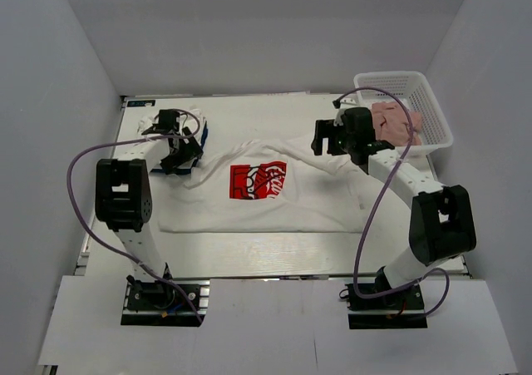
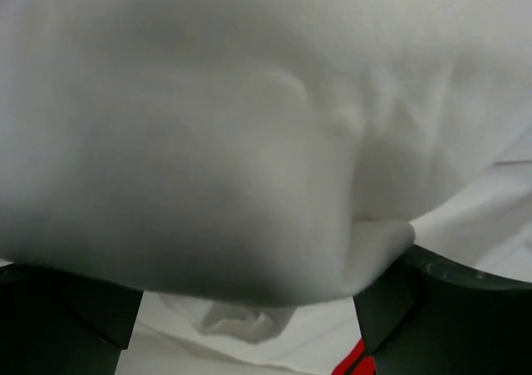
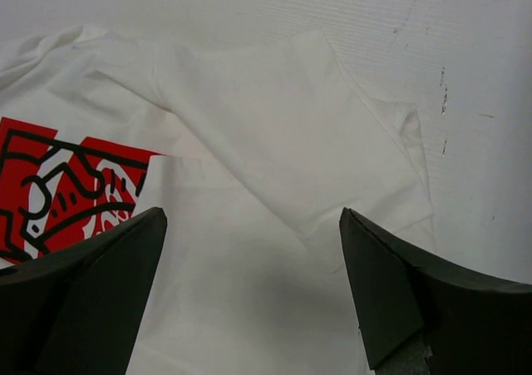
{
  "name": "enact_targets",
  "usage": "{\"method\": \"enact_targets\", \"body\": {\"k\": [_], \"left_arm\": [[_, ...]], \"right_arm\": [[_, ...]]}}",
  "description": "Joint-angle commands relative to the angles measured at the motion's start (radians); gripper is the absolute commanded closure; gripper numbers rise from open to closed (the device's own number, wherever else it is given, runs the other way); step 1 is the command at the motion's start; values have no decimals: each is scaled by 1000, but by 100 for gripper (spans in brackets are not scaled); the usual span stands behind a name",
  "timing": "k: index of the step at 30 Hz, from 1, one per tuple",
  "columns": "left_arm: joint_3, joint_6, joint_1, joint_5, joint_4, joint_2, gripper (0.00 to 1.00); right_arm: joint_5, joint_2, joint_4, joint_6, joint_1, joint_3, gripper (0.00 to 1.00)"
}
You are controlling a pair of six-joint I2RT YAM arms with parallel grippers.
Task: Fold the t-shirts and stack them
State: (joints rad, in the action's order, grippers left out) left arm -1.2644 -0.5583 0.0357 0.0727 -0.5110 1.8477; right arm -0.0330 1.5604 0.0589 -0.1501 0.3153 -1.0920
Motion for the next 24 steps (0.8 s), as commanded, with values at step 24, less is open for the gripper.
{"method": "enact_targets", "body": {"k": [24], "left_arm": [[-495,75,-142,-33,0,400,0]], "right_arm": [[-34,204,97,41,2,-226,10]]}}
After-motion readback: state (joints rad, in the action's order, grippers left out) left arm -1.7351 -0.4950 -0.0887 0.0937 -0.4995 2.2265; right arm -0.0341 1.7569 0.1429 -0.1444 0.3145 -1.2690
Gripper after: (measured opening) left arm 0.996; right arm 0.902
